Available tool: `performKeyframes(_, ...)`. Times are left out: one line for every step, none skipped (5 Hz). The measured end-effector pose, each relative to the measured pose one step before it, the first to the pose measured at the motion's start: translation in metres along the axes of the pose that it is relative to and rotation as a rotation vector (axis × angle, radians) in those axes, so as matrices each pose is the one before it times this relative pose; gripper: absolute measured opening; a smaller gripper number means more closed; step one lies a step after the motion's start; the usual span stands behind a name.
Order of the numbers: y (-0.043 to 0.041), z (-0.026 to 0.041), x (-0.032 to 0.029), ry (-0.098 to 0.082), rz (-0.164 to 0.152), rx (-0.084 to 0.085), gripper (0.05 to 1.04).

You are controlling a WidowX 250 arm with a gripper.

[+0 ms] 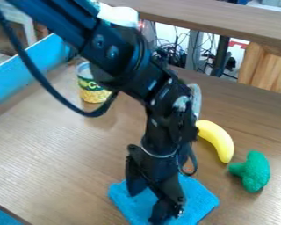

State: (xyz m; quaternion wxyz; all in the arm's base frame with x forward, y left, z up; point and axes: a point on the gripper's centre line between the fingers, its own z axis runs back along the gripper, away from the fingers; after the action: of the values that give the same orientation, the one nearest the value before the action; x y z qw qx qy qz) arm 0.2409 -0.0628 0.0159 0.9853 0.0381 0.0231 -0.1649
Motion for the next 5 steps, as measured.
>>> performKeyframes(0.0376, -0.00066, 0.01187, 0.017, 0.1495, -0.0259, 1.0)
performKeyframes(0.04556, -0.00177, 0.00704, 0.0202, 0.1608, -0.0194, 1.0)
performKeyframes(0.03224, -0.00039, 0.00425, 0.011, 0.1133, -0.0098, 1.0)
performKeyframes(0.0262, -0.00063, 0.00315, 0.0113, 0.0798, -0.0141, 1.0)
performKeyframes(0.01431, 0.00063, -0.0056, 0.0077, 0.03, -0.009, 1.001)
